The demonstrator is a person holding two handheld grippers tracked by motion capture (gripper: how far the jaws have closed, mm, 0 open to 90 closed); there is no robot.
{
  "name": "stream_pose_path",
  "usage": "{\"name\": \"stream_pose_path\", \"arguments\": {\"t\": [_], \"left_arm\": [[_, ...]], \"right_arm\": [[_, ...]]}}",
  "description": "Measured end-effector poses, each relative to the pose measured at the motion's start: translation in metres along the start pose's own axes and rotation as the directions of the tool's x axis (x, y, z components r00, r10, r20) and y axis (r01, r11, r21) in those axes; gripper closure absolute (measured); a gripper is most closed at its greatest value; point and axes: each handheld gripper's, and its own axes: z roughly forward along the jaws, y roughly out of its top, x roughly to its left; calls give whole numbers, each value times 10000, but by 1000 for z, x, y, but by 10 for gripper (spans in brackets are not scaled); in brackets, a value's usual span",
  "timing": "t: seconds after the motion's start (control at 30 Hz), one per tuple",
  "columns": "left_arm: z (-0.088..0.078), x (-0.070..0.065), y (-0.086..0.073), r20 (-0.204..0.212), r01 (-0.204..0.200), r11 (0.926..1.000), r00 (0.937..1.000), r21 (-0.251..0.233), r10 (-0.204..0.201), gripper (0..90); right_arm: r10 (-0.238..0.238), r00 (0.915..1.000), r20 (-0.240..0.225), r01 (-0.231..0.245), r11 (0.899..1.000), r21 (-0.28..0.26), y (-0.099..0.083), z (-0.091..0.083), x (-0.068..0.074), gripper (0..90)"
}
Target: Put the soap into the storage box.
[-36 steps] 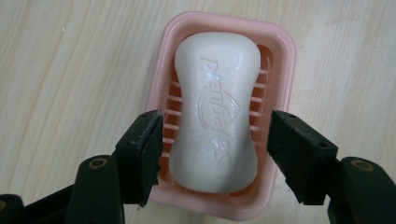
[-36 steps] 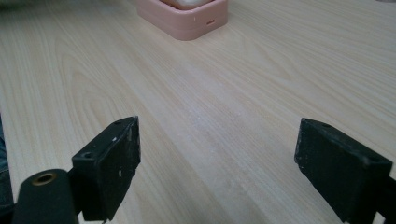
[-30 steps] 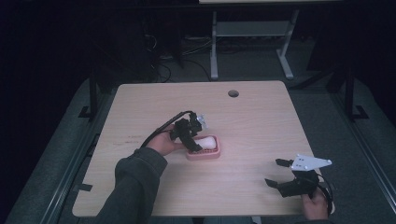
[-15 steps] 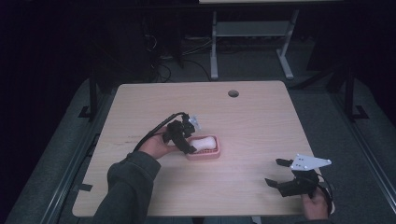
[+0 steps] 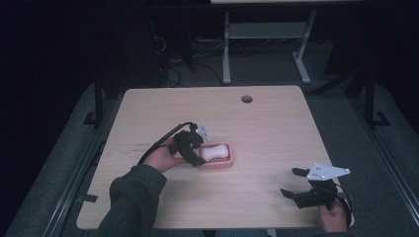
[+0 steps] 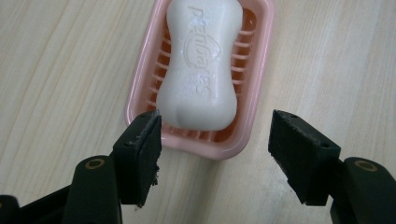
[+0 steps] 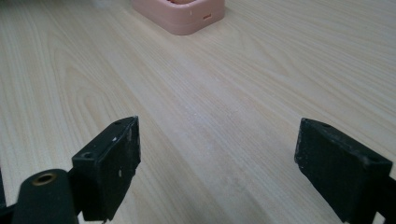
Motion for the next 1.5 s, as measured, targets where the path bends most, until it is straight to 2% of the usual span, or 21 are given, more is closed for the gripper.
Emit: {"name": "stream_pose_path", "arguments": {"t": [0.53,0.87,1.17,1.27,1.5], "left_arm": [[-6,-10,-20,44,198,9993,9998,-324,-197,337],[-10,-14,-33,-81,320,9984,9994,-467,-324,333],[-11,-16,-45,-198,380,9986,9991,-366,-387,324],[-12,-18,-51,-290,281,9991,9992,-313,-290,319],[-14,-21,-58,-338,345,9986,9988,-399,-359,319]], "right_arm": [[-44,10000,38,44,9999,123,0,2,-1,141],[-60,10000,74,58,9997,220,0,3,-1,141],[-57,10000,77,55,9996,282,-1,4,-1,140],[-23,10000,84,20,9995,314,-1,4,-1,141],[-29,10000,85,26,9994,347,-1,4,-1,141]]}}
